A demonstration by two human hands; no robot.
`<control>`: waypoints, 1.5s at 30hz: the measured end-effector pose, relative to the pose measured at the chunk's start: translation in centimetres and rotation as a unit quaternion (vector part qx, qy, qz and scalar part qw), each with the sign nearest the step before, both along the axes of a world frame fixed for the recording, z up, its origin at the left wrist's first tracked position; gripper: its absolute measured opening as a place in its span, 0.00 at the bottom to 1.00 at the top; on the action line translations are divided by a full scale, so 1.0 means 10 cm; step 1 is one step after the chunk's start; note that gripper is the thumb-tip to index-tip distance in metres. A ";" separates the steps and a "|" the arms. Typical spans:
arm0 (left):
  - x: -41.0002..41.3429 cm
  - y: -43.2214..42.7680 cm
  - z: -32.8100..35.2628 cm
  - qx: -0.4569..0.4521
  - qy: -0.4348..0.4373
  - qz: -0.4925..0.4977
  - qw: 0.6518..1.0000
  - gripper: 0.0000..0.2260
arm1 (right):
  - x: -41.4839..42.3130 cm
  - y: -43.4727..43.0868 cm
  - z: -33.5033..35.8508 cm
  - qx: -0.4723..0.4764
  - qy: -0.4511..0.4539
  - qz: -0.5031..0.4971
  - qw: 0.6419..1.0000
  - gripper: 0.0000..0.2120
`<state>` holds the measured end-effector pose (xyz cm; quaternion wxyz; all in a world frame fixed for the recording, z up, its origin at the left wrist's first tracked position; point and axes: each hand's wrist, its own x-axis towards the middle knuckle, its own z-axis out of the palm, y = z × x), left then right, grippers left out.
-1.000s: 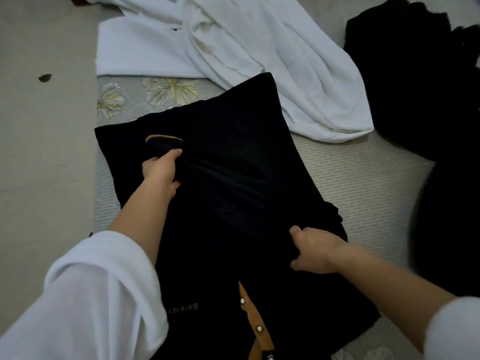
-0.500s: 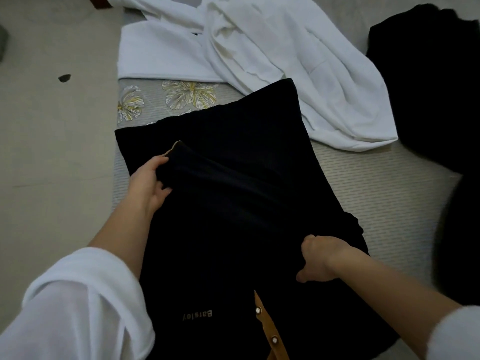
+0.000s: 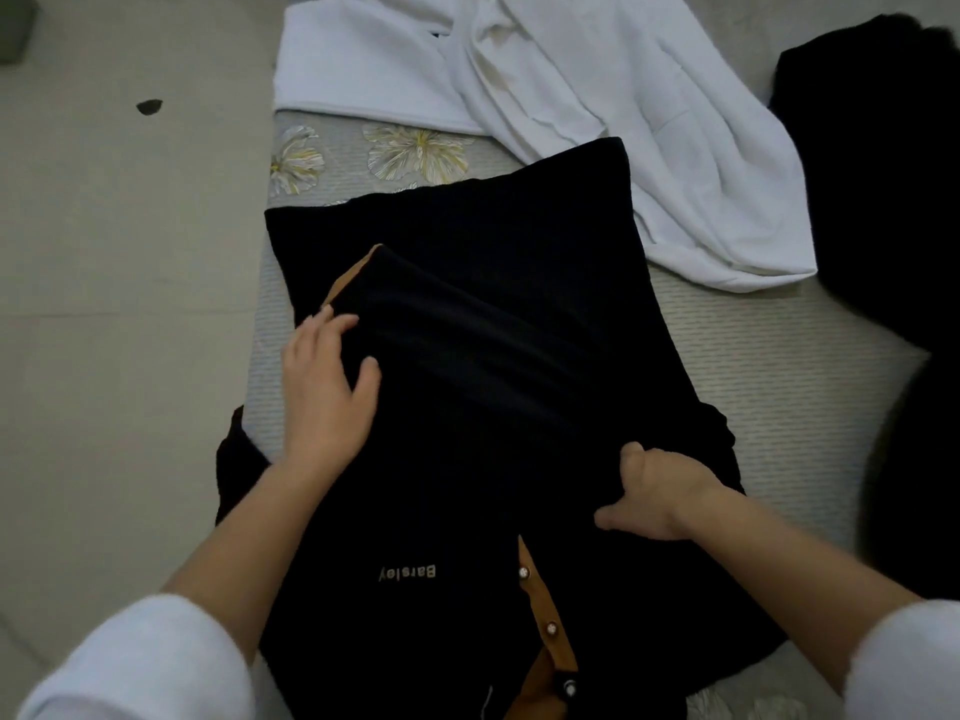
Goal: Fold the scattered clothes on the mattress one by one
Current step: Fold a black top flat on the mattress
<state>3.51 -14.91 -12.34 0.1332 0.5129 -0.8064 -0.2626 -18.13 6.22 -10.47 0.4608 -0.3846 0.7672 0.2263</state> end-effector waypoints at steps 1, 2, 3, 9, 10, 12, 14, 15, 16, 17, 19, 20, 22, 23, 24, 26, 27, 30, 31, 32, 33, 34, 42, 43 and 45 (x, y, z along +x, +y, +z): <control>0.16 0.13 0.00 -0.002 -0.017 0.012 1.000 0.18 | 0.05 0.06 0.01 -0.015 0.025 0.004 1.000 0.32; 0.33 0.25 0.00 0.000 -0.029 0.037 0.999 0.18 | 0.11 0.10 0.02 -0.033 0.056 0.019 0.998 0.31; 0.52 0.34 -0.01 0.003 -0.036 0.072 0.997 0.18 | 0.19 0.14 0.03 -0.064 0.090 0.041 0.993 0.27; 1.43 0.53 -0.05 0.060 -0.026 0.341 0.938 0.18 | 0.87 -0.02 -0.04 -0.344 0.127 0.120 0.923 0.25; 1.51 0.54 -0.06 0.093 -0.008 0.382 0.919 0.18 | 1.01 -0.10 -0.04 -0.358 0.099 0.128 0.920 0.26; 1.63 0.55 -0.10 0.160 0.044 0.445 0.880 0.19 | 1.28 -0.26 -0.06 -0.346 0.042 0.143 0.926 0.31; 1.70 0.55 -0.16 0.225 0.023 0.472 0.852 0.23 | 1.48 -0.36 -0.12 -0.298 -0.013 0.138 0.945 0.37; 1.72 0.55 -0.20 0.267 -0.016 0.469 0.842 0.27 | 1.55 -0.39 -0.15 -0.263 -0.026 0.136 0.955 0.39; 1.72 0.56 -0.21 0.311 -0.044 0.456 0.833 0.30 | 1.59 -0.40 -0.18 -0.233 -0.026 0.147 0.961 0.42; 1.70 0.56 -0.21 0.345 -0.037 0.445 0.826 0.30 | 1.63 -0.40 -0.21 -0.209 -0.018 0.162 0.964 0.44; 1.62 0.56 -0.20 0.380 0.067 0.443 0.810 0.20 | 1.65 -0.40 -0.22 -0.175 -0.003 0.181 0.968 0.45; 1.59 0.54 -0.20 0.374 0.119 0.457 0.798 0.16 | 1.66 -0.41 -0.21 -0.164 0.000 0.183 0.969 0.46; 1.56 0.47 -0.22 0.361 0.194 0.488 0.770 0.11 | 1.67 -0.45 -0.18 -0.146 0.006 0.193 0.970 0.46; 1.55 0.42 -0.21 0.358 0.231 0.511 0.746 0.09 | 1.68 -0.47 -0.17 -0.138 0.011 0.200 0.970 0.46; 1.56 0.38 -0.21 0.361 0.275 0.536 0.712 0.07 | 1.69 -0.48 -0.17 -0.131 0.016 0.208 0.969 0.46; 1.64 0.30 -0.17 0.358 0.372 0.590 0.621 0.10 | 1.70 -0.50 -0.17 -0.117 0.021 0.217 0.969 0.46; 1.68 0.26 -0.12 0.345 0.414 0.604 0.587 0.08 | 1.71 -0.50 -0.17 -0.114 0.022 0.218 0.969 0.46; 1.80 0.26 0.12 0.239 0.470 0.615 0.587 0.05 | 1.70 -0.51 -0.18 -0.119 0.026 0.224 0.967 0.46; 1.82 0.29 0.20 0.193 0.468 0.603 0.617 0.07 | 1.69 -0.51 -0.18 -0.122 0.025 0.224 0.967 0.46; 1.81 0.33 0.28 0.150 0.454 0.585 0.655 0.09 | 1.68 -0.50 -0.19 -0.125 0.024 0.223 0.967 0.46; 1.78 0.38 0.36 0.111 0.431 0.563 0.697 0.10 | 1.67 -0.50 -0.19 -0.129 0.024 0.220 0.967 0.46; 1.71 0.43 0.44 0.073 0.405 0.531 0.741 0.10 | 1.66 -0.50 -0.19 -0.135 0.022 0.217 0.967 0.47; 0.71 1.02 0.62 -0.060 0.151 0.068 0.984 0.07 | 1.32 -0.44 -0.09 -0.363 -0.141 -0.177 0.904 0.16; 0.60 1.13 0.53 -0.056 0.088 -0.018 0.994 0.07 | 1.22 -0.43 -0.07 -0.391 -0.153 -0.291 0.860 0.09; 0.51 1.34 0.36 0.055 -0.055 -0.150 0.986 0.17 | 1.01 -0.36 -0.02 -0.409 -0.128 -0.425 0.797 0.08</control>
